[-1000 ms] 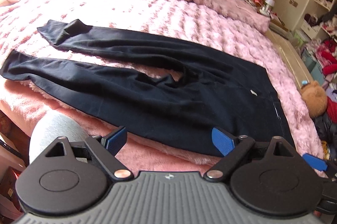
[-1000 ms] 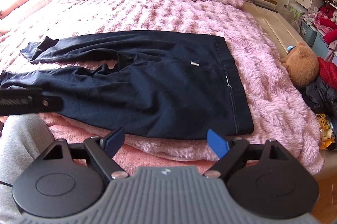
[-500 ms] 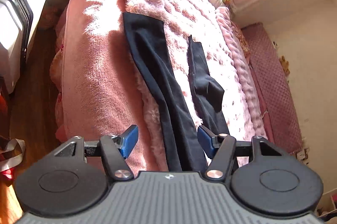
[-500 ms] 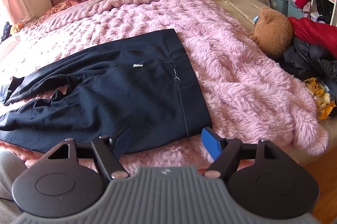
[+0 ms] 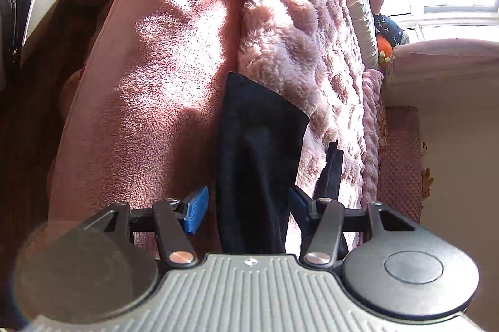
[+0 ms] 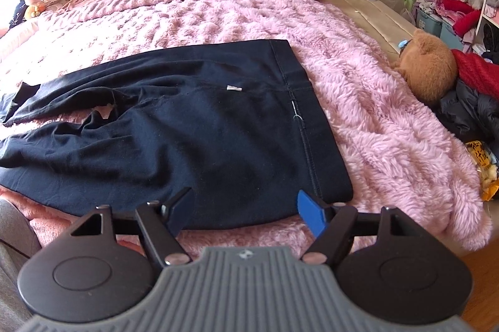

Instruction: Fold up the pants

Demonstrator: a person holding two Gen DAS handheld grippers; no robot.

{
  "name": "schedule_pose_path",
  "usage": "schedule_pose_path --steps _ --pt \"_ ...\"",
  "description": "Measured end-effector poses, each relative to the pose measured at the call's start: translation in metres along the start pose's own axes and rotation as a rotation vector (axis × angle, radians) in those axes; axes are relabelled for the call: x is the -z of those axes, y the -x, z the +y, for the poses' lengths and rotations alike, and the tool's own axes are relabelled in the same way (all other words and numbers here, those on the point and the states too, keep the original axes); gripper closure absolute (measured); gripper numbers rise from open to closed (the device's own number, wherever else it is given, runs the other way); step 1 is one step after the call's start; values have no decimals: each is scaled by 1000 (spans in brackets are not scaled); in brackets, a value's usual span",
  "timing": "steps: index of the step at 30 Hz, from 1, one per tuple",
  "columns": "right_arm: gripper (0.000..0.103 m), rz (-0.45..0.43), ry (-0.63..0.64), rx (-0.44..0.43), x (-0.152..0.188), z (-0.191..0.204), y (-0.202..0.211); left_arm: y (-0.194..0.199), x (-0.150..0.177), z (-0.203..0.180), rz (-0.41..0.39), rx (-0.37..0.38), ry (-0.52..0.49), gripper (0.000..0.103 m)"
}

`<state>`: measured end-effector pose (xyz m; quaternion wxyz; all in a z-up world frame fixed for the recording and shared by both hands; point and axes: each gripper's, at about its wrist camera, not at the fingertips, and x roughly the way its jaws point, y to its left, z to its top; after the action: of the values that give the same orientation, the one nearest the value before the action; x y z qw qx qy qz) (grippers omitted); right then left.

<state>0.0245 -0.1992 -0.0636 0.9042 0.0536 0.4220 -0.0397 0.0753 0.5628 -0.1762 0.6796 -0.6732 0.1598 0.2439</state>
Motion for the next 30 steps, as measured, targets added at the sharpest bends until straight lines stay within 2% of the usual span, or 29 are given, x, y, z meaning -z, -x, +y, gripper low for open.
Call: schedule_pose_path --steps 2,5,7,8,9,10,13,16,19,21,22,23,24,26,28,30 --pt "56 29 -20 -19 -4 0 -4 -13 -5 5 10 -18 27 46" --pt "56 55 -91 -68 -6 -7 -7 -18 -7 10 -27 -25 51 67" --pt "56 60 -124 -64 -6 -13 -7 -19 -9 16 -34 -10 108 80" --pt "56 64 -133 -57 -6 -15 -8 -21 -9 18 -29 -4 128 95" --pt "56 69 -138 -49 -5 -18 -9 -22 -11 21 -22 1 146 99" --pt "55 74 -146 -43 -4 -21 -10 -23 -11 22 -17 4 153 99" --pt "38 111 -228 -63 -1 -34 -18 -14 -13 18 -10 12 140 99" --pt "37 161 -391 -160 7 -53 -30 -6 -19 10 19 43 112 99" --pt "37 222 -621 -275 21 -77 -48 -5 -26 0 42 55 76 90" --pt "38 245 -777 -341 34 -92 -59 -9 -28 -6 45 24 39 72" --pt "39 257 -843 -365 40 -98 -64 -11 -29 -8 43 5 26 72" --pt "44 273 -897 -389 46 -103 -69 -15 -29 -9 46 -9 18 72" --pt "46 279 -954 -406 52 -108 -72 -18 -29 -9 52 -23 15 77" --pt "57 260 -1053 -439 61 -116 -74 -22 -28 -9 65 -45 10 93" --pt "67 236 -1112 -476 65 -121 -74 -22 -27 -10 69 -37 0 97" --pt "70 211 -1114 -539 64 -121 -72 -17 -26 -12 68 -13 -9 98"
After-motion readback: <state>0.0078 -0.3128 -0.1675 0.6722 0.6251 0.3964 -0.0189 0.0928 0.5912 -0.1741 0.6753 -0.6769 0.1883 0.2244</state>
